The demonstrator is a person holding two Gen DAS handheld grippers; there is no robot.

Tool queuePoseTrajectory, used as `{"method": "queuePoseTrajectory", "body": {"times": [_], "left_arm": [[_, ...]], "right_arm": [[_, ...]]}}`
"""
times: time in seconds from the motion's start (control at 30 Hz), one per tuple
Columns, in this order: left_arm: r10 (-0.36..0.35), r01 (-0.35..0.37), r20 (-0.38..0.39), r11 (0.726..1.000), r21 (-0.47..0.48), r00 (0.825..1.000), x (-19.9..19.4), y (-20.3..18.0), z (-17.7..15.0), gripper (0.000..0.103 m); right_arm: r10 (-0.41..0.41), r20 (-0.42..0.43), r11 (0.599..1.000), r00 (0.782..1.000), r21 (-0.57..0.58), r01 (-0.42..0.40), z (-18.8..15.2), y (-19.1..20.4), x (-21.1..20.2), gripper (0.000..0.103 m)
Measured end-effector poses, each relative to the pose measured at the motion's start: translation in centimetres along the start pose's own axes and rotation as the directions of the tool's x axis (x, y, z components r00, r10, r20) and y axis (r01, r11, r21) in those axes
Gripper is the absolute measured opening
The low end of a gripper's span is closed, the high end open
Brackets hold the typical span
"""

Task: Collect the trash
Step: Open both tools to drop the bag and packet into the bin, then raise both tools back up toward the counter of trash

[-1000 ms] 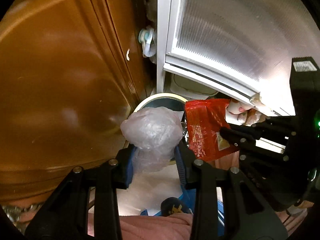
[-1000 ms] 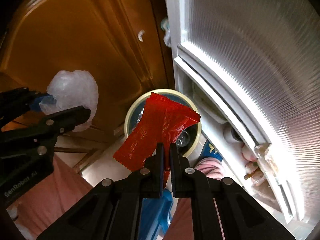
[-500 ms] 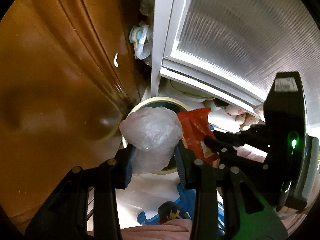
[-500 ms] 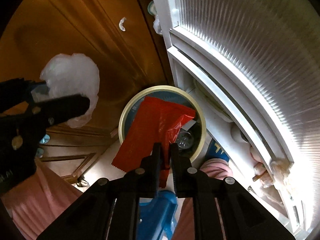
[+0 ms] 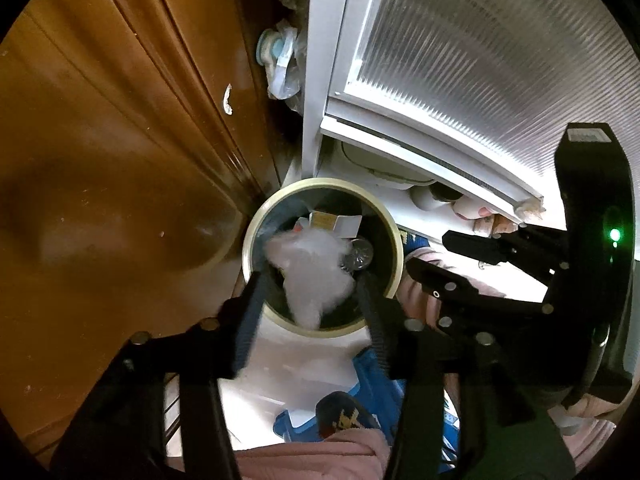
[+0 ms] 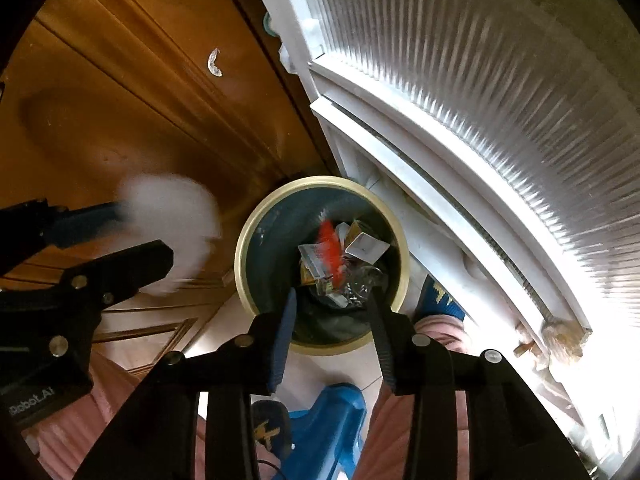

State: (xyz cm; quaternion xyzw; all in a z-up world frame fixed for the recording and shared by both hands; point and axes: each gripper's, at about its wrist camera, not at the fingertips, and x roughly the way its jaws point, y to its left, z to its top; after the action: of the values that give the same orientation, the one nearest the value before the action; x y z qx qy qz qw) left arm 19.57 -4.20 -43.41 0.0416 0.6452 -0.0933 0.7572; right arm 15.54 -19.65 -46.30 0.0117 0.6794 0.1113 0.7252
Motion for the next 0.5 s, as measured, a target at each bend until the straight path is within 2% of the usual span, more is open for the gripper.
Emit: {"method": "queuePoseTrajectory", "body": {"times": [0.07,0.5], "left_arm": [[-0.004,0.004,0.003,1.000,0.000,1.000,-0.4,-0.1,-0.1,0.060],[0.001,-0.001,0.043,1.000,-0.005,0.999,-3.5,-1.1,-1.4,0.061]], "right_arm": [[-0.001,0.008,1.000,1.000,0.002,0.001,-0.4,0.4,-0.3,0.038],[0.012,0.016,0.998,1.000,0.065,-0.013,-2.9,-0.3,-3.0,0.038]]}}
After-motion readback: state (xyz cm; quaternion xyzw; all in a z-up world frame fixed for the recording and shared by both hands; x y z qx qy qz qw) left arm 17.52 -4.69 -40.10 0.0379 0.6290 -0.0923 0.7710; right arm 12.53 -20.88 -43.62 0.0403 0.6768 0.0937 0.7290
